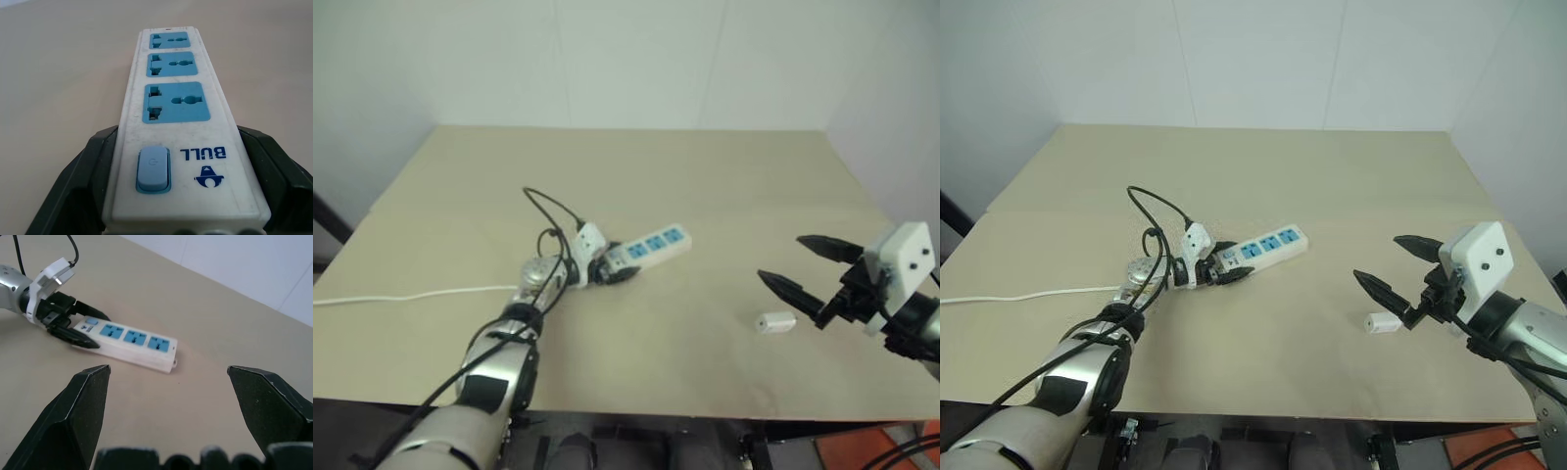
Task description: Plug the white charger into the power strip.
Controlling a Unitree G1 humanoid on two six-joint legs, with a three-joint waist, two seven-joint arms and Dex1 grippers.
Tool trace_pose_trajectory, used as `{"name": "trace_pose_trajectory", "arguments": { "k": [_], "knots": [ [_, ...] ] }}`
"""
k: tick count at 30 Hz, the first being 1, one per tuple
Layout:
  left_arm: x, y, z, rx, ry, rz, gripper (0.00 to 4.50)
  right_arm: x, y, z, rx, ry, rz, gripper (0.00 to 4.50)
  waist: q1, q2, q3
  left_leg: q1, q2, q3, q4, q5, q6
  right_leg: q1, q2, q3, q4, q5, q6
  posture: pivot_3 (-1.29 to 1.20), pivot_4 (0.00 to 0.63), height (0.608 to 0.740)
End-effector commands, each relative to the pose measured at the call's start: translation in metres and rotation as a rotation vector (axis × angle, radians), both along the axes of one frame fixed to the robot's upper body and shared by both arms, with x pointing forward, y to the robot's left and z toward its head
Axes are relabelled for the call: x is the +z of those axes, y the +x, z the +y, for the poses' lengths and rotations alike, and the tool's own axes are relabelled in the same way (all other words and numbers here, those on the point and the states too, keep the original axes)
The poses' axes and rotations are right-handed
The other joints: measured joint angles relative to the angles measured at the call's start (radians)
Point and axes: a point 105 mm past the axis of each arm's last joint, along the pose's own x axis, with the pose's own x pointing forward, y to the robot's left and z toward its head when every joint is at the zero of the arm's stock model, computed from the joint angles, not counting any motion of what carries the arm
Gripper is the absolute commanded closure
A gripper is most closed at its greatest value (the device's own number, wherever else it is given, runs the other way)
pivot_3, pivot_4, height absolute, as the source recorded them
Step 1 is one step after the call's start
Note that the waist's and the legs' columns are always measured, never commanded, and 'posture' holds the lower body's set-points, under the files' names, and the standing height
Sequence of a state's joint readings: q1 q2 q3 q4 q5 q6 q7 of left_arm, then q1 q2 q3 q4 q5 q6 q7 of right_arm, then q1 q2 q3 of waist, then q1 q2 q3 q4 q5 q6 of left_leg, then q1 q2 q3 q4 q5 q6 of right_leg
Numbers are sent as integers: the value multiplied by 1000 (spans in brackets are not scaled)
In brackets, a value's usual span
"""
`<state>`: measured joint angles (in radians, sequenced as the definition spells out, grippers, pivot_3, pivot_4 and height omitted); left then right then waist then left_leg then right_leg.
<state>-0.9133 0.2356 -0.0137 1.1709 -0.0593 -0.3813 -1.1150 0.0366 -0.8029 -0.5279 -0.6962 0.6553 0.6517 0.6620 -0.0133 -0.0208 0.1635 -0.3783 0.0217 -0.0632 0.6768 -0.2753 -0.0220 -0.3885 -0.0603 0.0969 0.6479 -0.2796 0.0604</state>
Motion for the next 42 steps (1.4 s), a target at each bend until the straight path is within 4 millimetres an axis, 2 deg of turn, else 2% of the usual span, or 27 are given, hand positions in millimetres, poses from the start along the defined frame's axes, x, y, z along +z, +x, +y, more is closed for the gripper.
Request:
{"name": "trace_pose_trajectory", "arguments": {
  "k": [1,5,9,10,12,13,21,23,28,37,42],
  "knots": [
    [21,-16,4,-153,-49,-61,1189,11,-7,0,-8,-2,-48,0,-1,0,0,0,0,0,0,0,0,0,0,0,0,0,0,0,150,740],
    [9,-39,16,-252,12,-48,1189,9,-9,1,-9,4,-42,0,-6,0,0,0,0,0,0,0,0,-1,0,0,0,0,0,0,150,740],
    [-20,-59,18,-311,133,-90,1189,9,-7,4,2,11,-39,0,-3,0,0,1,0,0,0,0,0,0,0,0,0,0,0,0,150,740],
    [-24,-62,17,-314,145,-101,839,9,-7,4,5,12,-39,0,-1,0,0,1,0,0,1,0,0,1,0,0,0,0,0,0,150,740],
    [-25,-62,14,-300,114,-101,193,10,-6,5,9,13,-40,0,2,1,0,3,0,0,1,0,0,2,0,0,0,0,0,0,150,740],
    [-23,-61,13,-297,96,-102,37,10,-6,6,11,12,-39,0,2,1,0,3,0,0,1,0,0,2,0,0,0,0,0,0,150,740],
    [16,-51,28,-246,3,-163,37,9,-7,4,16,9,-29,0,0,1,0,1,0,-1,1,0,0,1,0,0,0,0,0,0,150,740],
    [18,-53,37,-251,1,-138,37,9,-7,5,20,10,-26,0,-4,1,0,1,0,-1,0,0,0,1,0,0,0,0,0,0,150,740],
    [2,-58,48,-253,44,-73,37,10,-7,5,27,13,-24,0,-5,1,0,2,0,-1,0,0,0,1,0,0,1,0,0,0,150,740],
    [-9,-54,23,-275,7,-47,37,14,-7,6,35,20,-34,0,2,0,0,0,0,-1,1,0,0,1,0,-1,0,0,0,0,150,740],
    [-25,-54,16,-278,33,-5,37,15,-9,9,42,27,-37,0,0,1,0,1,0,-1,1,0,0,1,0,0,0,0,0,0,150,740]
  ]
}}
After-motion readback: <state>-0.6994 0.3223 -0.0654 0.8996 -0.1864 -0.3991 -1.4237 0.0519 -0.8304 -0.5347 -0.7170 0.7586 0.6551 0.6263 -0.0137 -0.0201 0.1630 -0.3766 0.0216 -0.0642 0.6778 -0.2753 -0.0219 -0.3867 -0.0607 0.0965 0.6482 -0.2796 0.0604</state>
